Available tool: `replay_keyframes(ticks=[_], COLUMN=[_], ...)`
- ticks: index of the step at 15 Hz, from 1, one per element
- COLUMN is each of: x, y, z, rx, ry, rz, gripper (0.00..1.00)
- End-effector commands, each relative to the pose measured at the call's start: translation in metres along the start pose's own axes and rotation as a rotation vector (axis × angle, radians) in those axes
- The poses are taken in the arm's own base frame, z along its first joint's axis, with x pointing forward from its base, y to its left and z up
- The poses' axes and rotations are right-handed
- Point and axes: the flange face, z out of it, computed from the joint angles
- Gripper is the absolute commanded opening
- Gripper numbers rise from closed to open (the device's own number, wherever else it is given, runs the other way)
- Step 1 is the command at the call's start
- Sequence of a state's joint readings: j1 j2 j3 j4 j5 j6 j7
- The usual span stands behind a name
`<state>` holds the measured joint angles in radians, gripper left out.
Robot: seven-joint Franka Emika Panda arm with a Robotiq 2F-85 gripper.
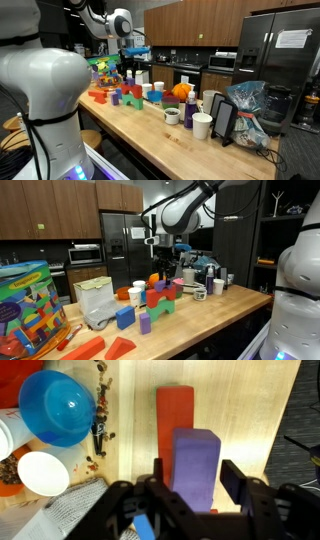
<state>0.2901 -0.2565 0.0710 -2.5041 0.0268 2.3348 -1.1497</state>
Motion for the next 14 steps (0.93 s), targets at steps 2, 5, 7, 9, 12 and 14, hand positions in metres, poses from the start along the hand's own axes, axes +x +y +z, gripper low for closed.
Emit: replay_keyframes(ticks=[2, 5, 7, 9, 12, 14], x=[-0.0045, -0.0045, -0.0047, -0.0048, -0.0051, -0.0055], y=[-0.0055, -0.0054, -0.0058, -0.0065, -0.008, -0.0085], z=[-0.0053, -0.0054, -0.0056, -0.0055, -0.0045, -0.0031], rx=[-0.02, -0.02, -0.02, -0.022, -0.022, -0.021], ry=[0.013, 0.015, 0.016, 0.016, 0.016, 0.017], rz=[-0.009, -0.009, -0.009, -0.01, -0.011, -0.011], gripper=[0.98, 1.0, 1.0, 1.0, 1.0, 1.0])
